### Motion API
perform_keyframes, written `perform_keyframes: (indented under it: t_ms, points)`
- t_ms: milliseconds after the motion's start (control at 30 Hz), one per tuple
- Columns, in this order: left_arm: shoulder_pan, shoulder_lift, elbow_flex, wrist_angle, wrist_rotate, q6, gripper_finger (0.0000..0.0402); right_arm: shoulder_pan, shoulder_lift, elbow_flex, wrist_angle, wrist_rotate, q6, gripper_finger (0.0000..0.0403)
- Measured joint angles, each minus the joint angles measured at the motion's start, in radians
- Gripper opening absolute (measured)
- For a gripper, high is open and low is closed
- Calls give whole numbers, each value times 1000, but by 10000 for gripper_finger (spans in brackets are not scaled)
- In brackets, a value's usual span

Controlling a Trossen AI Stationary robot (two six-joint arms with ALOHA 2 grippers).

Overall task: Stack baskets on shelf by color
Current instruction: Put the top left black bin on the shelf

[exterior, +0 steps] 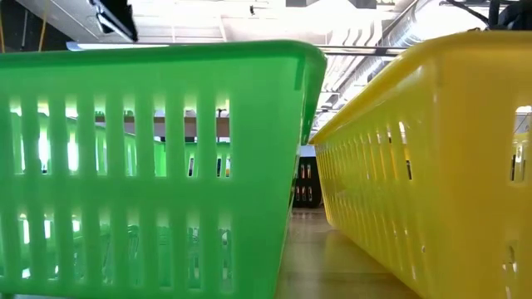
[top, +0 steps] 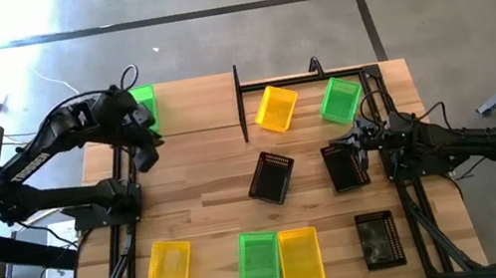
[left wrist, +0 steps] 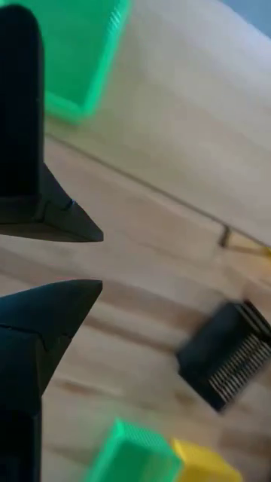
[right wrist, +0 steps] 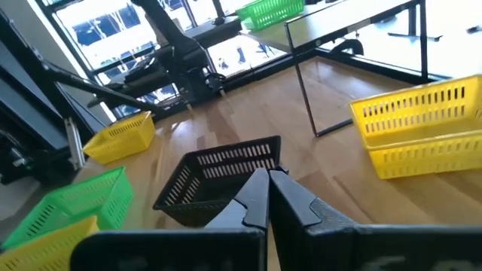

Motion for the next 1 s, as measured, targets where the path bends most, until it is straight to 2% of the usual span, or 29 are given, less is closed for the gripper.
perform_keyframes:
  t_ms: [133,400,533,733,833,1000]
  points:
    - [-114,0,0,96,-9,-85,83,0,0,0,0,0,-29,0]
    - [-278,0,0,227,-100,-228,83,0,0,0,0,0,-12,0]
    - [-343,-1,-7,237,-148,-311,83,0,0,-1,13,0,168,0]
    - [-462,-1,-73,254,-208,-438,83,0,0,-1,43,2,323,0]
    - [-516,1,-118,279,-246,-475,83,0,0,-1,125,2,436,0]
    - [-582,0,-173,330,-263,-527,83,0,0,-1,322,-25,527,0]
